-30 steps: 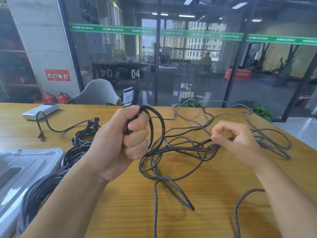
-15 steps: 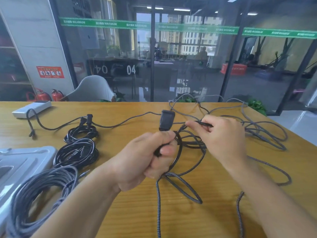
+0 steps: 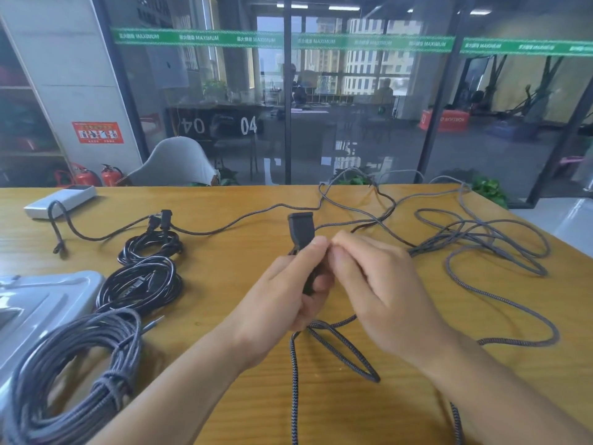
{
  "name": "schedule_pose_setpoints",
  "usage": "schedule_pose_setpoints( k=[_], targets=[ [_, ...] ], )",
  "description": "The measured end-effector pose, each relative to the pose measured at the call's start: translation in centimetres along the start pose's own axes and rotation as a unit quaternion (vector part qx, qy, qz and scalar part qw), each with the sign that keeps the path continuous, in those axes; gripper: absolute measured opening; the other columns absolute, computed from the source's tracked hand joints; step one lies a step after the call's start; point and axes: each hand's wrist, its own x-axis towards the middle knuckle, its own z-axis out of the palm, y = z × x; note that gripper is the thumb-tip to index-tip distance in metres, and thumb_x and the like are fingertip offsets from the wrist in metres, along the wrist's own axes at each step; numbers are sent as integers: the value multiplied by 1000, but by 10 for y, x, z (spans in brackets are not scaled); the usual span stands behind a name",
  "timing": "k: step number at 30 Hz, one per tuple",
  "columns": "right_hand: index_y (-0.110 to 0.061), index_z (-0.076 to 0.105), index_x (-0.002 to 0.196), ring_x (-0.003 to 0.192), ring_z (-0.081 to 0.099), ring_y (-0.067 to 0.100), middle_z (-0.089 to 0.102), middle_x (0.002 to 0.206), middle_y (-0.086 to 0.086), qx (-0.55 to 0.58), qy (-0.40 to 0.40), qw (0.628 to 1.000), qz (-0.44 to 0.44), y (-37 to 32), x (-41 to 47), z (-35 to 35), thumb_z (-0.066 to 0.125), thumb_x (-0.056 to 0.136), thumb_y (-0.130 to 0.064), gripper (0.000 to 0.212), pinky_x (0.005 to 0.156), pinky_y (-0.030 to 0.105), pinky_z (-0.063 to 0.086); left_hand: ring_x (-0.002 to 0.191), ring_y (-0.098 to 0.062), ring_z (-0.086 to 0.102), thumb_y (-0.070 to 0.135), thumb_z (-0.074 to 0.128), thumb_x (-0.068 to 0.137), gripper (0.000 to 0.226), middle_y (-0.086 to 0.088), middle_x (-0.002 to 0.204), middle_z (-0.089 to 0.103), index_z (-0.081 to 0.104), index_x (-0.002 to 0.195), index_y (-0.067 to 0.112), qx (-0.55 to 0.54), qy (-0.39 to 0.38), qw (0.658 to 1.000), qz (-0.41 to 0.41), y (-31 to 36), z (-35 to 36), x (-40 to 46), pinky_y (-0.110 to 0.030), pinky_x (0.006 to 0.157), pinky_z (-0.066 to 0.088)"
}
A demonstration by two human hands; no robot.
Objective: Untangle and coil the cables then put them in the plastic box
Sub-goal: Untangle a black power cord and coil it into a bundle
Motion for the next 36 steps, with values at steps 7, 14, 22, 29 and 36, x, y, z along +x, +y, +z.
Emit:
schedule_pose_setpoints(
  k=[7, 14, 22, 29, 36],
  targets=[
    [-25, 61, 83, 65, 58, 19, 60, 70, -12, 63, -18, 998, -4, -2, -1, -1, 46, 110, -34, 32, 58, 35, 46, 53, -15, 17, 48, 37, 108, 55, 0, 61, 22, 41, 71, 8, -3, 74, 996, 43, -1, 2, 2, -23, 47, 19],
    [-24, 63, 82, 76, 59, 38, 65, 77, 4, 116, -148, 976, 107, -2, -2, 3, 41, 105, -39, 36, 77, 57, 48, 57, -19, 13, 37, 37, 109, 44, 1, 60, 21, 40, 71, 16, -83, 208, 973, 49, 2, -26, 6, -25, 45, 18],
    [-15, 66, 85, 71, 62, 12, 61, 72, -7, 105, -225, 969, 13, -9, -6, 13, 51, 109, -28, 32, 67, 24, 46, 45, -25, 38, 41, 32, 110, 51, -10, 57, 51, 57, 78, 11, -85, 175, 979, 57, 4, -15, 2, -29, 44, 28],
    [-26, 70, 91, 93, 66, 6, 71, 86, -15, 11, -293, 956, -31, 1, -5, 19, 41, 111, -43, 39, 91, 23, 45, 50, -25, 42, 44, 31, 111, 49, -13, 58, 52, 54, 78, 16, -194, 83, 976, 52, 14, -11, -4, -31, 49, 34],
    [-33, 67, 86, 93, 58, 8, 63, 85, -18, -34, -221, 974, -26, 36, 5, 7, 53, 99, -63, 36, 97, 15, 33, 48, -14, 12, 48, 40, 97, 42, 7, 50, 21, 42, 65, 21, -179, -38, 982, 35, 27, -25, -12, -31, 48, 13]
  ],
)
